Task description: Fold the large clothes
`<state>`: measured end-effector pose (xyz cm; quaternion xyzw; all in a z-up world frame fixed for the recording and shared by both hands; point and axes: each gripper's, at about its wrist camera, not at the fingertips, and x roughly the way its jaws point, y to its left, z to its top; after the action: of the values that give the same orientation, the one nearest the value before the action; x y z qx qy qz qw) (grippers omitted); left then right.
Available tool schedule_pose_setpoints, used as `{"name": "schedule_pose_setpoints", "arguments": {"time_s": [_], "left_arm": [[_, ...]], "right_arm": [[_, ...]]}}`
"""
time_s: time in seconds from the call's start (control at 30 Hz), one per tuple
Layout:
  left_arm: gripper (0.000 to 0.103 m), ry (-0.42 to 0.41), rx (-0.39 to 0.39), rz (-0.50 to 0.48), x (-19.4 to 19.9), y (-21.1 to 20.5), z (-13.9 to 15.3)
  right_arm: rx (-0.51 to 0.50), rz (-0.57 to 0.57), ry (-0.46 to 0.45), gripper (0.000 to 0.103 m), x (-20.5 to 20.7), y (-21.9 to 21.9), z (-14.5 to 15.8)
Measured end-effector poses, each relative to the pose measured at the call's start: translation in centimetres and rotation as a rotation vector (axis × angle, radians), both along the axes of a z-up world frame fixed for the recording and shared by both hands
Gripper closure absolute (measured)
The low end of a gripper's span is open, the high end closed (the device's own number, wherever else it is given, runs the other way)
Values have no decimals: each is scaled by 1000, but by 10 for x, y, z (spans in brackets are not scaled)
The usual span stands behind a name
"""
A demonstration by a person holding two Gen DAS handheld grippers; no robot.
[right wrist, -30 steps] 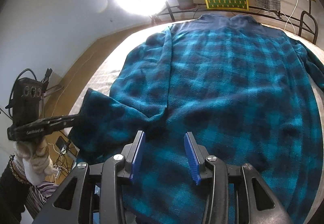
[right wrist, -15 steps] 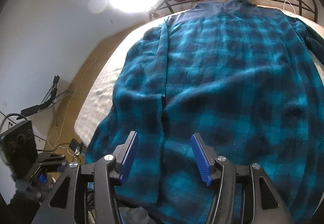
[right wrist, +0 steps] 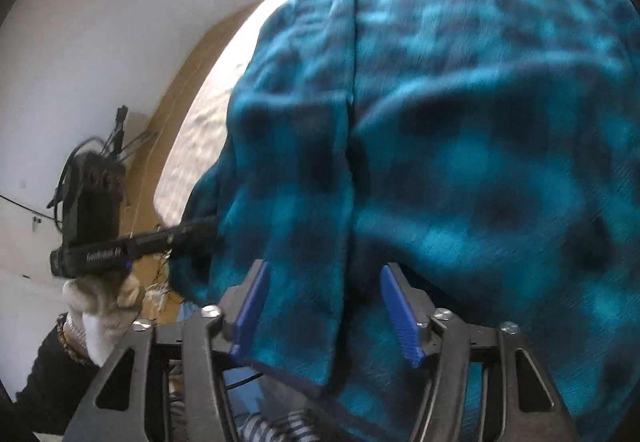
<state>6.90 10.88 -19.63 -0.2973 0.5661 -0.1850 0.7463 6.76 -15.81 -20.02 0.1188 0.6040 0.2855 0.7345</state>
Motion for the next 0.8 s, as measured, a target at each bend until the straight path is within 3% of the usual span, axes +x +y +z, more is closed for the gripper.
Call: {"name": "schedule_pose_setpoints", "arguments": {"time_s": [0.03, 0.07, 0.17, 0.27, 0.4, 0.47, 0.67, 0.73, 0.77, 0.8], "left_arm": [[91, 0, 3, 0, 2, -2, 0], [97, -1, 15, -5, 3, -4, -1], [98, -25, 27, 7, 5, -8, 4], [98, -78, 37, 21, -1, -2, 22], [98, -143, 41, 49, -19, 18, 52], [98, -152, 37, 55, -22, 25, 57], [98, -58, 104, 49, -19, 24, 21], [98, -57, 110, 51, -22, 24, 20], [96, -71, 102, 50, -25, 25, 23], [92, -82, 106, 54, -27, 24, 27]], "right_arm": [[15, 10, 20, 63, -2, 2, -5], [29, 17, 35, 72, -3, 5, -8], [85, 27, 70, 96, -6, 13, -14], [199, 10, 84, 102, -8, 18, -3], [363, -16, 103, 103, -15, 16, 17], [386, -18, 92, 103, -17, 15, 22], [238, -36, 169, 102, -21, 12, -20], [183, -19, 146, 96, -26, 13, -24], [167, -6, 130, 87, -28, 14, -22], [151, 5, 110, 70, -31, 15, -17]]}}
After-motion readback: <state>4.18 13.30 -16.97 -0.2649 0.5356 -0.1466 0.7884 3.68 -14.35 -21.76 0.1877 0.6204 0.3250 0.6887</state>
